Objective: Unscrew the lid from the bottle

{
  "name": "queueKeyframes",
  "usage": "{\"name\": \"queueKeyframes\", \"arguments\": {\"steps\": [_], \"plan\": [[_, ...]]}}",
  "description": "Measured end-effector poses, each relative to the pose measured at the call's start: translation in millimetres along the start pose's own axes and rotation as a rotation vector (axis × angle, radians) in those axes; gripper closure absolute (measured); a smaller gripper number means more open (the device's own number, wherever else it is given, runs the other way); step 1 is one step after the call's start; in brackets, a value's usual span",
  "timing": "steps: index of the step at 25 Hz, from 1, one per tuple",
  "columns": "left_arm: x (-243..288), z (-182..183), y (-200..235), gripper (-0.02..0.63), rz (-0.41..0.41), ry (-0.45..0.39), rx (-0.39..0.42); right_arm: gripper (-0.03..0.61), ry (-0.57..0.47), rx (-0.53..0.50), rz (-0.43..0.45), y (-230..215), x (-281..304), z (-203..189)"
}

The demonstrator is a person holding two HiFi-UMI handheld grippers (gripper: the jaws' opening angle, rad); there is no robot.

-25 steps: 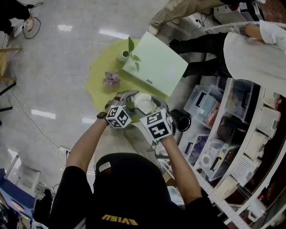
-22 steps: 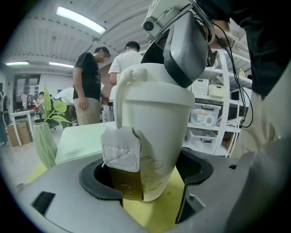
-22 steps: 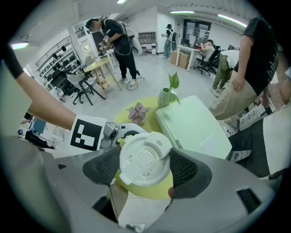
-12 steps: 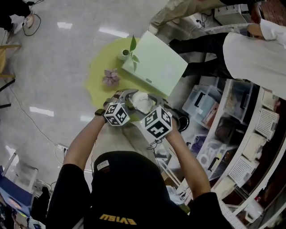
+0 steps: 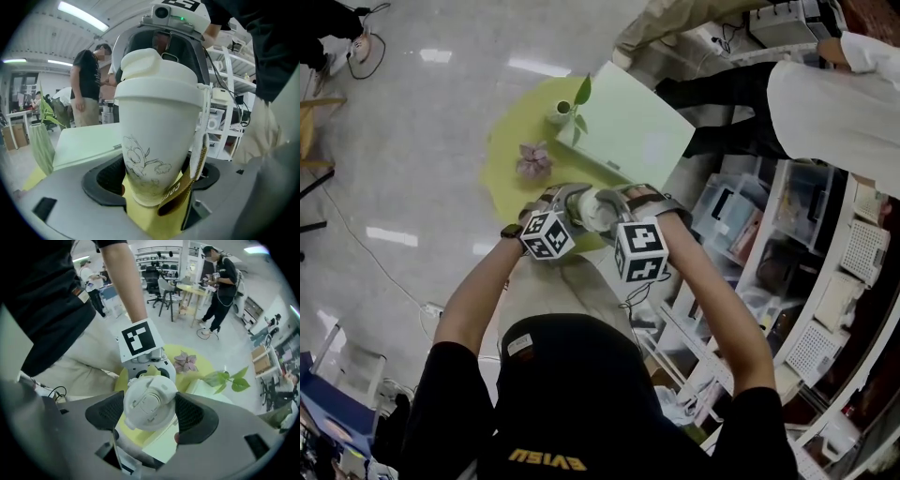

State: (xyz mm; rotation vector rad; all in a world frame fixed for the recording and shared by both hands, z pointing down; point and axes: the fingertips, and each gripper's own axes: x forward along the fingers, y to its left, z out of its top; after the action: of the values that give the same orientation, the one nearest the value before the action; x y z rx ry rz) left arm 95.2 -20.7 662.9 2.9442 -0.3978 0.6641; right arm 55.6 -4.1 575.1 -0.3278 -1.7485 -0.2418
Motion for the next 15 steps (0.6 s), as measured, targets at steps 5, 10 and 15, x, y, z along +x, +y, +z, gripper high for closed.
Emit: {"name": "queueKeyframes", "arguments": {"steps": [5, 10, 15], "plan": [[1.1, -1.1, -0.5, 0.226, 0.004, 0.001, -0.011, 0.236, 0.024, -0.060, 0.025, 2.1, 1.0, 0.8], [0.7, -0.3, -1.4, 0.226, 0.006, 0.005, -0.015, 0.227, 0.008, 0.002, 0.029, 3.6, -1.1, -0.2], [2.4, -0.6, -0.7, 0.227, 0.003, 0.011, -0.019, 0.173, -0.142, 0.315, -0.100, -10.8, -25.3, -1.5]]}}
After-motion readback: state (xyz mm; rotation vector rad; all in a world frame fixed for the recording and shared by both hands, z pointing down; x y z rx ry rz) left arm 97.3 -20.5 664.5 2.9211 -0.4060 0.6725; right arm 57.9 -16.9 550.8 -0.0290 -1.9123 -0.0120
